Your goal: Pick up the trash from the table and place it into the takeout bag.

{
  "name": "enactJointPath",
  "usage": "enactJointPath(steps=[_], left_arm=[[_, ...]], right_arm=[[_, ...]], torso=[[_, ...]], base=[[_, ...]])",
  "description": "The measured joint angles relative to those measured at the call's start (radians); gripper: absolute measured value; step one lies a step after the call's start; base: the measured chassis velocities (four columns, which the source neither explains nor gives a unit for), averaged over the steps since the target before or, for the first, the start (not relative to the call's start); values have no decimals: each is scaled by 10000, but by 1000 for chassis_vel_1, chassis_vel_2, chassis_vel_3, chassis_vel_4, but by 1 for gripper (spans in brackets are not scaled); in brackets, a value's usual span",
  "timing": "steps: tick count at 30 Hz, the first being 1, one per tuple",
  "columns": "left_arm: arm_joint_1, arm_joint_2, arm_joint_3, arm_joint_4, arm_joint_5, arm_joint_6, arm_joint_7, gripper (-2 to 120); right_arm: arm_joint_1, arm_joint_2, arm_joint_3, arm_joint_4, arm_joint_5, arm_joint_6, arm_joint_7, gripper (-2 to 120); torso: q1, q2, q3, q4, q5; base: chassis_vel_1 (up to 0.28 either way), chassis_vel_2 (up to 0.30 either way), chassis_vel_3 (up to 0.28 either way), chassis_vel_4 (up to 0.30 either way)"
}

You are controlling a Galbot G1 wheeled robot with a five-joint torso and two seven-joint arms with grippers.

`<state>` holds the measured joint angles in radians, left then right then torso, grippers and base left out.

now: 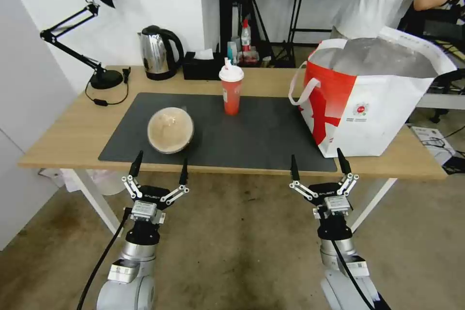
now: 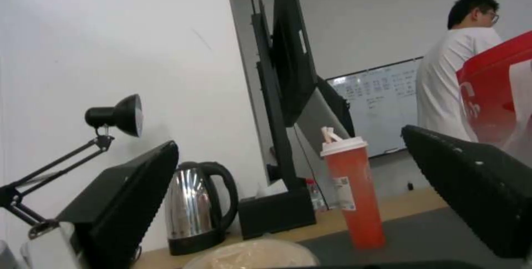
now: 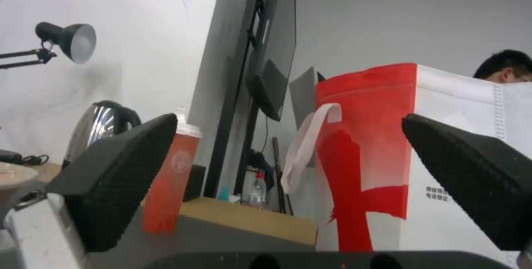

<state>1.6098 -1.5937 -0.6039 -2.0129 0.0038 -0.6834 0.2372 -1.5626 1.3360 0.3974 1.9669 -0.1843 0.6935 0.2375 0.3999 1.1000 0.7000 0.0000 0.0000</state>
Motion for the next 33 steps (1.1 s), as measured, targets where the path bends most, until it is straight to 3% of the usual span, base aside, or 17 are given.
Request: enactJointPath(steps=[33], left_arm=[[117,4,-326,-190,-254,-100,-3,100]], right_arm=[[-113,177,-120,178,-434,-36,-40,100]], torso=[[0,0,0,0,0]], base=[[0,0,0,0]])
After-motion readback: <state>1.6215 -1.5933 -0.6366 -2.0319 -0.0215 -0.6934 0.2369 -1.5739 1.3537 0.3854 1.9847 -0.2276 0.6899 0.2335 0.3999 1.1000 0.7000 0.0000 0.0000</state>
